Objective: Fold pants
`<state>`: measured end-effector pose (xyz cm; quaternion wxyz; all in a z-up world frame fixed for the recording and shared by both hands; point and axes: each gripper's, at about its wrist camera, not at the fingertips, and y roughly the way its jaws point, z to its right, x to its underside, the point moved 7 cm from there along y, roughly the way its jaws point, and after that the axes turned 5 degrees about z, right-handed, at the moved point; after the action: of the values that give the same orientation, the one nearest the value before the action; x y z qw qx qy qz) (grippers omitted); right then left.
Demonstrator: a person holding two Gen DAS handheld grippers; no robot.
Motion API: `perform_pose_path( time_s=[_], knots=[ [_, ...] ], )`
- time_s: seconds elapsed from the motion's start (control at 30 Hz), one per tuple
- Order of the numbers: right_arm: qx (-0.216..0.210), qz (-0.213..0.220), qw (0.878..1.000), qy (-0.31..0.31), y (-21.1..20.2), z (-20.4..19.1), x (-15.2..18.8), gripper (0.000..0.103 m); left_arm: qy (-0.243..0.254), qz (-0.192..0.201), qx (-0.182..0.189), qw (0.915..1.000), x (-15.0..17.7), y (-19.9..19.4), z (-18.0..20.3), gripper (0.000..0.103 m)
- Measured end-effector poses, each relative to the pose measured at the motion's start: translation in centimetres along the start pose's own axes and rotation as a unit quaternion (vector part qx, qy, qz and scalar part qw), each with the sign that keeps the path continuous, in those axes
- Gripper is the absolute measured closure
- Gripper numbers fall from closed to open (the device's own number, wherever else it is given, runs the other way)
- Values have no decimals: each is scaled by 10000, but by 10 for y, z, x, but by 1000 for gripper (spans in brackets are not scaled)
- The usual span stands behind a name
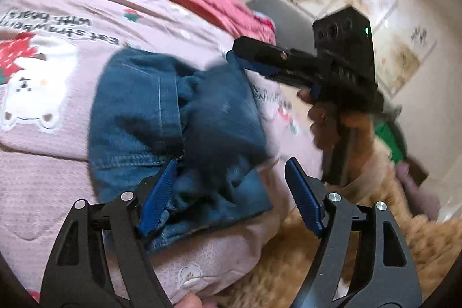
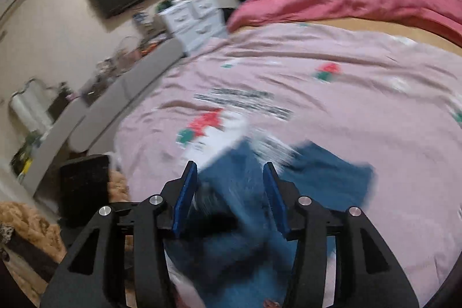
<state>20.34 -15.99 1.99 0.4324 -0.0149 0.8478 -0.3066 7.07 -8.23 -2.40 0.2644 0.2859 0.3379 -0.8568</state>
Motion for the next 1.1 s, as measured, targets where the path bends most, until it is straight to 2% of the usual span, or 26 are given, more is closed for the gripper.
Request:
perform_pose_path(
  time_s=[0.07,0.13,0.2,0.27,0.37,0.4,0.47,0.6,0.73,0.8,0.83,0.9,1.0,1.07,1.1],
  knots=[
    [122,43,9998,131,-6,6,7,53,-18,-137,47,9999,5,10,4,35],
    [217,-22,9997,99,-5,4,16,53,207,-151,-142,9996,1,20,5,34],
    [201,-153,9997,49,0,-1,24,53,275,-180,-180,9993,0,20,2,33],
    [456,-445,9980,-38,12,2,37,55,268,-210,-191,9992,1,21,0,33],
    [1029,-858,9907,-255,23,21,57,63,314,-255,-176,9990,5,18,-1,33],
    [1059,-916,9899,-215,25,27,63,63,360,-277,-184,9988,11,12,0,33],
    [1039,-880,9907,-65,27,31,67,63,437,-291,-243,9983,16,14,2,33],
    [1229,-819,9888,-230,28,26,68,62,453,-291,-264,9982,18,12,3,33],
    [1179,-432,9917,-289,9,10,61,59,424,-242,-227,9986,17,2,5,33],
    [1266,-213,9913,-295,-7,5,58,50,487,-163,-234,9984,13,-8,7,32],
    [1313,-128,9908,-289,-14,4,58,50,520,-125,-253,9982,12,-11,7,32],
    [1329,3,9908,-239,-25,1,60,49,599,49,-332,9976,5,-24,6,27],
    [1308,196,9910,-202,-45,-8,71,45,601,311,-562,9961,-6,-45,-3,26],
    [1292,251,9911,-204,-53,-14,78,44,476,396,-838,9946,-13,-55,-17,25],
    [1271,263,9913,-200,-55,-19,83,44,380,334,-1105,9926,-15,-58,-28,25]
  ],
)
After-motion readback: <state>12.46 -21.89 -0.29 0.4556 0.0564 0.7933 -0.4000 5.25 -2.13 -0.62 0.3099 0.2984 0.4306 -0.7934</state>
